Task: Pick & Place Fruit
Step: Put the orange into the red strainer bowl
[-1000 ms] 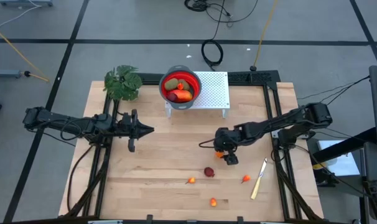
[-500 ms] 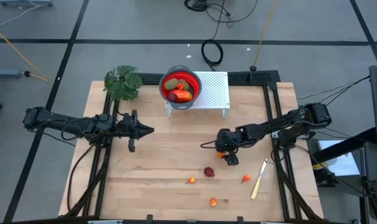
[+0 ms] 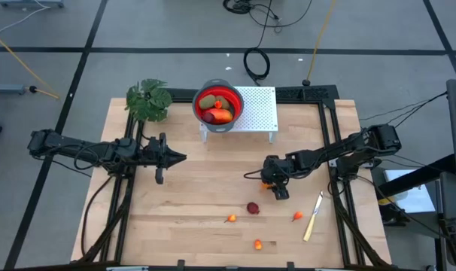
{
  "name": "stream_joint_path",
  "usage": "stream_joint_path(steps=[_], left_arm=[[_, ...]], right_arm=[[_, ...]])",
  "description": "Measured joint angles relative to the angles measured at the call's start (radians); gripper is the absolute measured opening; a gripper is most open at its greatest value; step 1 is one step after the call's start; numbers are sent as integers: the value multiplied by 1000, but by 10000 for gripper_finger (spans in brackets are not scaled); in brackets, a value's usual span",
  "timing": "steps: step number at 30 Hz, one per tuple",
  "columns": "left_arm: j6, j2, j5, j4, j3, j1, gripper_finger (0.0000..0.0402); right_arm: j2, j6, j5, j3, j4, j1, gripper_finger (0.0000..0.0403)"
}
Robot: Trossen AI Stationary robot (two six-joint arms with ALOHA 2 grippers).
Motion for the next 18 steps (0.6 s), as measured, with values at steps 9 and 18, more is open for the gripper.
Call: stream_joint_path(steps=[9,18], left_arm=[[-15,0,-1,3,0,0,19],[-18,0,-1,13,0,0,19]], right_arm=[[1,-3,-9,-1,20,1,177],[-23,-28,-5,-1,28,0,159]])
